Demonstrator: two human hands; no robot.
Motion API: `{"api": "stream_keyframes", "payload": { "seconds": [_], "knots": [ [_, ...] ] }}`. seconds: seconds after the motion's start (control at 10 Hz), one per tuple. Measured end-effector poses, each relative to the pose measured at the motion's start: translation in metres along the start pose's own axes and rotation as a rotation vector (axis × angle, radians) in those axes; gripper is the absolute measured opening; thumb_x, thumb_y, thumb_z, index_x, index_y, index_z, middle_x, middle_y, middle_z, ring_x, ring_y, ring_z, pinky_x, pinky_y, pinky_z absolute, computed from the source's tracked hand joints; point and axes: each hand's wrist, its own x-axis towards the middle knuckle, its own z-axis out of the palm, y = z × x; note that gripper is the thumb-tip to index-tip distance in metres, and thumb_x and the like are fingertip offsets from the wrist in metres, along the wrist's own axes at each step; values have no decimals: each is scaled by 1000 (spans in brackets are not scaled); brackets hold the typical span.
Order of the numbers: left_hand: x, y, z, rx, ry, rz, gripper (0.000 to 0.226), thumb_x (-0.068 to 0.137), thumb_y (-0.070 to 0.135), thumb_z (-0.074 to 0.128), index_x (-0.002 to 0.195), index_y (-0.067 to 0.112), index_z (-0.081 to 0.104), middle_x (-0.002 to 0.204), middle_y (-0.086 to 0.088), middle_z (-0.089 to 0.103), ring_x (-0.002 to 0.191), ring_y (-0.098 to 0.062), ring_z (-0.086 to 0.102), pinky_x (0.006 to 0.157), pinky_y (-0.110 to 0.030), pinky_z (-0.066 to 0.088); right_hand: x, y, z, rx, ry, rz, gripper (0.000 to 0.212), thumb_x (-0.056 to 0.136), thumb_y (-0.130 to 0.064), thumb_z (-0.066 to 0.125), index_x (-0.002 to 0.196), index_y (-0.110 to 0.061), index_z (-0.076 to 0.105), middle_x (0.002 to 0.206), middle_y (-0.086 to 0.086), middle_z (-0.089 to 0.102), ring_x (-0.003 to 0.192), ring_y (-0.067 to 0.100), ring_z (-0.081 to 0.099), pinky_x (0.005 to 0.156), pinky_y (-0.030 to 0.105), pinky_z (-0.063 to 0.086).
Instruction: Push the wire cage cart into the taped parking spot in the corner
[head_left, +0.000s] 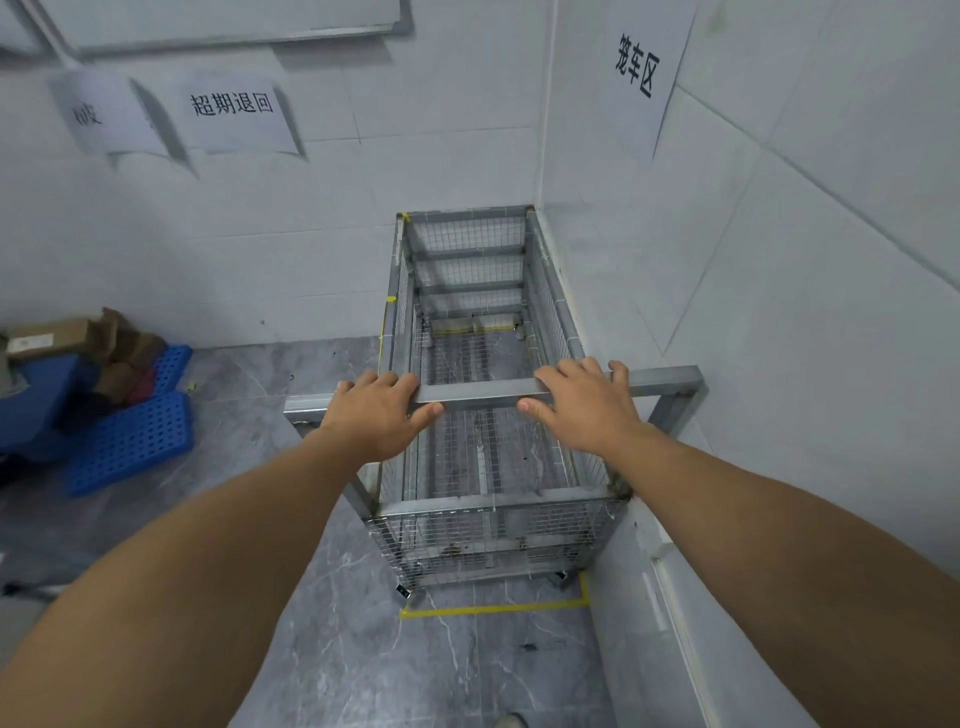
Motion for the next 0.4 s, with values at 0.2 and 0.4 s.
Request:
{"api": "stream_keyframes", "payload": {
  "seconds": [0.2,0.4],
  "knots": [
    [-11,2,-17,-87,5,-18,60,92,70,22,123,26,49,124,-3,57,117,-26,51,101,-50,35,-9,-12,-16,100,11,32,51,95,-64,32,129,-28,46,124,0,55,119,25,46,105,55,27],
    [-18,-2,-52,-110,231,-42,62,95,64,25,139,25,43,142,-4,49,130,-29,43,110,-51,27,-5,-39,-56,120,143,27,51,98,-58,33,133,-24,46,131,5,53,121,29,47,102,51,33]
  ]
}}
